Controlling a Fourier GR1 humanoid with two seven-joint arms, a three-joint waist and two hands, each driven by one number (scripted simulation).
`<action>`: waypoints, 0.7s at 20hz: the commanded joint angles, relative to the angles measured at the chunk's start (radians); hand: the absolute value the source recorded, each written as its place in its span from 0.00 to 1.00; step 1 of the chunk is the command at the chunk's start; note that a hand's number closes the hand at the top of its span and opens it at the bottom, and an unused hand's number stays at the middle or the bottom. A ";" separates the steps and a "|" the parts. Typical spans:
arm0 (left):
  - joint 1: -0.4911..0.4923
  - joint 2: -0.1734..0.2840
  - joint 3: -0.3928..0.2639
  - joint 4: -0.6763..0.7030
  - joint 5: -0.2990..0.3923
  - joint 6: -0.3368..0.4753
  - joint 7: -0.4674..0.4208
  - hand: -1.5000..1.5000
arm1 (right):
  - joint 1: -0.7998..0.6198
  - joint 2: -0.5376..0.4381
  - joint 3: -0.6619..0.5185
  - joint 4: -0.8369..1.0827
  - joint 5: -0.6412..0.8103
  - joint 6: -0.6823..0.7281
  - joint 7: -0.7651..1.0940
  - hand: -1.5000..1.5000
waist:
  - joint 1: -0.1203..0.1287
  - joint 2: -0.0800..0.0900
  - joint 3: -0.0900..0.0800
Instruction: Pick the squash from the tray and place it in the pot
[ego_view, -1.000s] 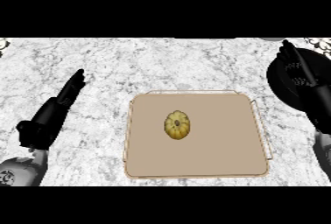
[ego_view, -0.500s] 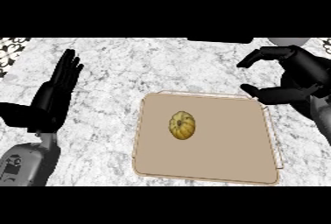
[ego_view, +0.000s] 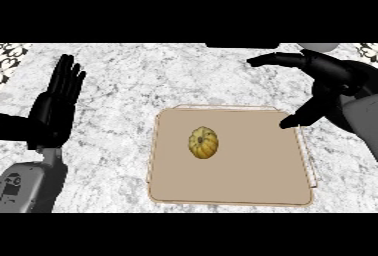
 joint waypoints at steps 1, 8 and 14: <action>0.045 -0.030 -0.014 -0.057 -0.016 0.026 0.002 0.50 | -0.063 0.011 0.062 -0.002 0.113 0.023 0.022 0.00 | -0.008 -0.007 0.000; -0.013 0.001 0.038 0.041 0.010 -0.031 -0.030 0.50 | -0.175 0.014 0.164 -0.048 0.205 0.209 0.168 0.00 | -0.020 -0.006 -0.001; -0.015 0.005 0.041 0.013 -0.013 -0.021 0.014 0.50 | -0.185 0.174 0.190 -0.079 0.259 0.249 0.389 0.00 | -0.021 -0.007 0.000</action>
